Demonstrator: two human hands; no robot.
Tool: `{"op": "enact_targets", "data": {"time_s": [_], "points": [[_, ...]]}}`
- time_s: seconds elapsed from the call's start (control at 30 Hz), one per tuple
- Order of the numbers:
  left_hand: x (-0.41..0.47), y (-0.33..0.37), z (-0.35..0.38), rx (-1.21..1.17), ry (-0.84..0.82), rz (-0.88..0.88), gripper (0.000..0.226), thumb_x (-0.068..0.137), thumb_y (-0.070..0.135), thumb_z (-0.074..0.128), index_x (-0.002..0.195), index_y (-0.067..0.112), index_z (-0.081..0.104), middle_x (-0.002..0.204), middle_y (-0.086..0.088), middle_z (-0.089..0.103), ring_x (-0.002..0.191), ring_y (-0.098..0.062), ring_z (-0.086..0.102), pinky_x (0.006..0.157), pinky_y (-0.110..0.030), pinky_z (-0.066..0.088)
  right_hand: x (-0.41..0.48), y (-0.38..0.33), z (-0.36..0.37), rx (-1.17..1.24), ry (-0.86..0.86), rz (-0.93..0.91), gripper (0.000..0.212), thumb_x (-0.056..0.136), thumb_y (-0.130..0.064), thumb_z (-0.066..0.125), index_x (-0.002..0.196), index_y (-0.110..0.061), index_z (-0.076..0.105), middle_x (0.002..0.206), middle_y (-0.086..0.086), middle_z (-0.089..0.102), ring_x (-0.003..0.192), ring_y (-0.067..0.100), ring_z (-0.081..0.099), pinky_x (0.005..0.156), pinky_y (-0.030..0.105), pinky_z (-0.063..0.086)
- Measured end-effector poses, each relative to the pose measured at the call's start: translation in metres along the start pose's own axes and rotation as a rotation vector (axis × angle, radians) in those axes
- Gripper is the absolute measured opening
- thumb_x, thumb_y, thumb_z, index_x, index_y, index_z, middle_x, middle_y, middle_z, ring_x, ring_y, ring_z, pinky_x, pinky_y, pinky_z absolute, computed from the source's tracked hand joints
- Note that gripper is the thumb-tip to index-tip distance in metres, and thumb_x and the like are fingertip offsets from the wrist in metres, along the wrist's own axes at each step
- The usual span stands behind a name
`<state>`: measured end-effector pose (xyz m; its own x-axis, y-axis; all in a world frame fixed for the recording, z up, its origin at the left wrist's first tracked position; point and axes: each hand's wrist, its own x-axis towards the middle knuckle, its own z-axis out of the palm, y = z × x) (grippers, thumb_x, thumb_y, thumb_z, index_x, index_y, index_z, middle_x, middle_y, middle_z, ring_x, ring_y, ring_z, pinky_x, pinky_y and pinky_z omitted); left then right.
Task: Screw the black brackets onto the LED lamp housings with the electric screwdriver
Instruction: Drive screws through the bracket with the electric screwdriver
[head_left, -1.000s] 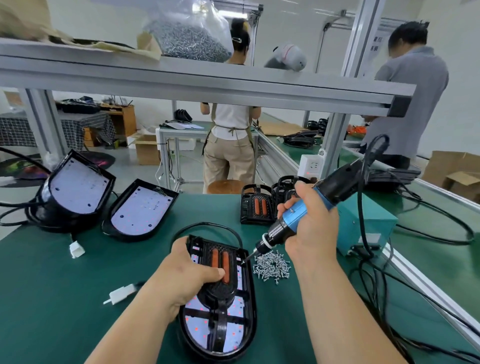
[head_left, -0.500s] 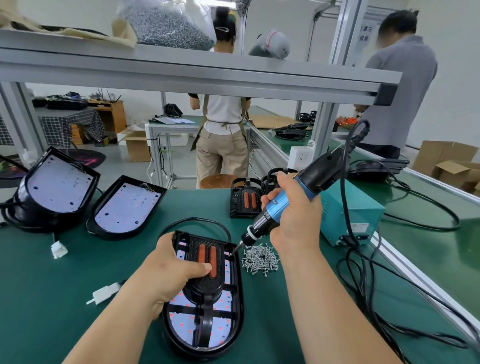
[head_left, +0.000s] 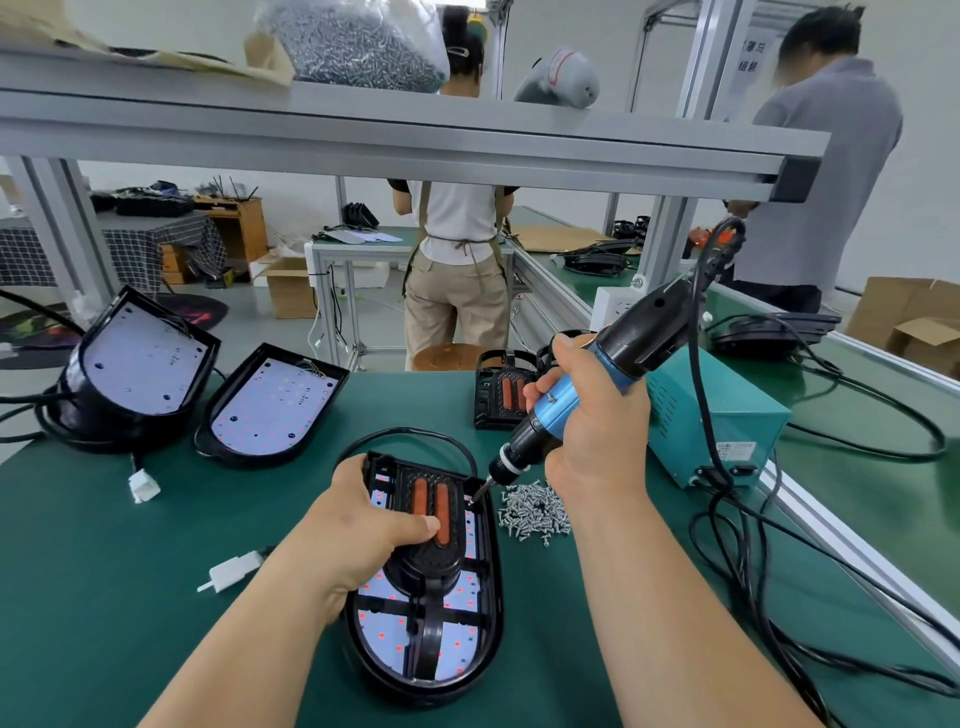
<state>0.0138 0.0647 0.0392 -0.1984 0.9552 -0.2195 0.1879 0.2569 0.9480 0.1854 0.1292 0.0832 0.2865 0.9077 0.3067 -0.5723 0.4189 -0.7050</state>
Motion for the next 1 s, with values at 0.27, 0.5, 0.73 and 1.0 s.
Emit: {"op": "enact_targets", "data": {"time_s": [0.27,0.5,0.73,1.0], "points": [[0.002,-0.002,-0.002,0.011,0.0,-0.006,0.075,0.055,0.012,0.086,0.12,0.019,0.051,0.102,-0.006,0.074,0.096,-0.028,0.071,0.097,-0.049,0.052,-0.005,0.001,0.004,-0.031,-0.063,0.001,0.026,0.073,-0.015,0.073,0.086,-0.01,0.051,0.061,0.009,0.048,0.053,0.024,0.046,0.058,0.032,0.053],[0.006,-0.005,-0.001,0.027,-0.004,-0.002,0.059,0.071,0.004,0.085,0.116,0.023,0.051,0.101,-0.005,0.074,0.096,-0.028,0.071,0.096,-0.049,0.052,-0.007,-0.001,0.001,-0.044,-0.135,-0.009,0.016,0.073,-0.016,0.074,0.078,-0.019,0.059,0.056,0.005,0.05,0.051,0.021,0.05,0.058,0.031,0.052],[0.003,-0.003,0.0,0.028,0.0,0.018,0.066,0.057,0.013,0.086,0.113,0.023,0.053,0.1,-0.003,0.075,0.096,-0.026,0.071,0.097,-0.048,0.052,-0.023,0.004,0.012,-0.323,-0.429,-0.117,0.027,0.069,-0.037,0.076,0.074,-0.014,0.064,0.064,0.003,0.059,0.059,0.015,0.062,0.064,0.022,0.052],[0.004,-0.004,0.0,0.024,-0.012,0.008,0.065,0.07,0.006,0.084,0.124,0.02,0.049,0.107,-0.006,0.072,0.099,-0.028,0.069,0.098,-0.048,0.051,-0.009,0.003,0.003,-0.076,-0.083,-0.029,0.024,0.074,-0.017,0.072,0.086,-0.01,0.053,0.06,0.008,0.048,0.053,0.022,0.048,0.056,0.028,0.051]]}}
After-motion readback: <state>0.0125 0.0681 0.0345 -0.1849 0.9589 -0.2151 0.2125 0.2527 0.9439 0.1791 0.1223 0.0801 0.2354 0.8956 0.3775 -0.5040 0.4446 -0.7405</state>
